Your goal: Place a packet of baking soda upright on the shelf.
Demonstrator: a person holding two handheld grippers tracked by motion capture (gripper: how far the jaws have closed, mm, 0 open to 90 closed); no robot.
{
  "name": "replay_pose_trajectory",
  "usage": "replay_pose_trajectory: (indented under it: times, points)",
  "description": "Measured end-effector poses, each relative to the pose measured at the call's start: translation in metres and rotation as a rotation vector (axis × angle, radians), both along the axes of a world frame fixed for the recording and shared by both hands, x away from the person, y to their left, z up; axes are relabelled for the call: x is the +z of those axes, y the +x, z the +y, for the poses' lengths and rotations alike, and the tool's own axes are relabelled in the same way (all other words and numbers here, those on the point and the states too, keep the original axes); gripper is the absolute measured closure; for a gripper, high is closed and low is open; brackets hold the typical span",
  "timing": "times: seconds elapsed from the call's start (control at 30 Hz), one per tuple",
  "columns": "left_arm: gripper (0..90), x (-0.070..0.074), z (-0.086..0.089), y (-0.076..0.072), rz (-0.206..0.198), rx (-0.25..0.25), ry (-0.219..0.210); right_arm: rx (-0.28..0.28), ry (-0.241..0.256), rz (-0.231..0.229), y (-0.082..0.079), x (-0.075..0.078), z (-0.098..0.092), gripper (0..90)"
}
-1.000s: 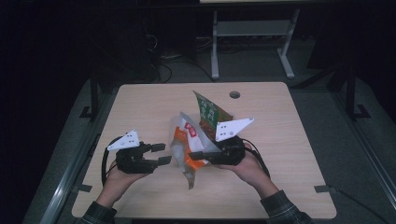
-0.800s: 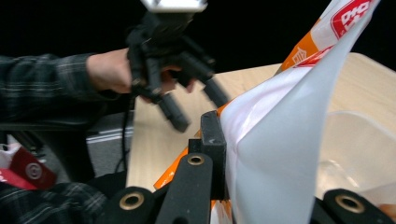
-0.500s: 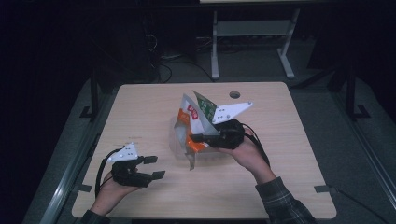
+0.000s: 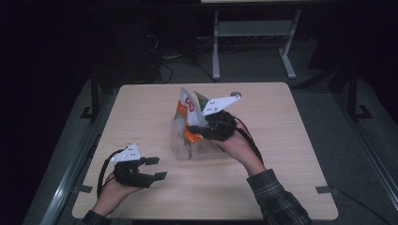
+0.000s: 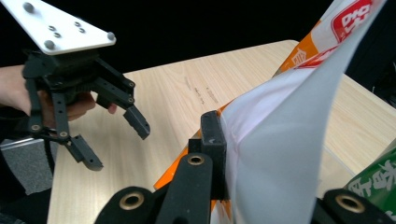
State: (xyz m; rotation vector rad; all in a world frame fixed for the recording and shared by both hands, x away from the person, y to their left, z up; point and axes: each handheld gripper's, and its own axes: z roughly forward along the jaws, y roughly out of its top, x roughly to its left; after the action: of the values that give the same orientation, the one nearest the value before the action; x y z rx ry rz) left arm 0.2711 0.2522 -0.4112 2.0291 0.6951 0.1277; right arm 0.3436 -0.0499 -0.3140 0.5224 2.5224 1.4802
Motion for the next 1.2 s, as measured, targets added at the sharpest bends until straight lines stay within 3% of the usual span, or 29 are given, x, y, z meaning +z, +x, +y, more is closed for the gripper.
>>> replay_pose_trajectory:
  times: [0.53, 0.83, 0.97, 1.07, 1.2]
  points:
    - [31.7, -0.001, -0.002, 0.0, 0.014, -0.009, 0.009, -0.05, -0.068, 0.0, 0.019, -0.01, 0.01, 90.0]
    - [31.0, -0.003, -0.004, 0.001, 0.025, -0.016, 0.014, -0.032, -0.138, 0.017, 0.025, -0.023, 0.015, 90.0]
    - [30.9, -0.003, -0.004, 0.001, 0.027, -0.024, 0.029, -0.041, -0.136, 0.045, 0.026, -0.03, 0.016, 90.0]
    - [30.7, -0.004, -0.004, 0.001, 0.024, -0.026, 0.036, -0.028, -0.14, 0.024, 0.029, -0.033, 0.014, 90.0]
    - [30.4, -0.005, -0.006, 0.001, 0.023, -0.029, 0.045, -0.038, -0.123, 0.058, 0.029, -0.034, 0.014, 90.0]
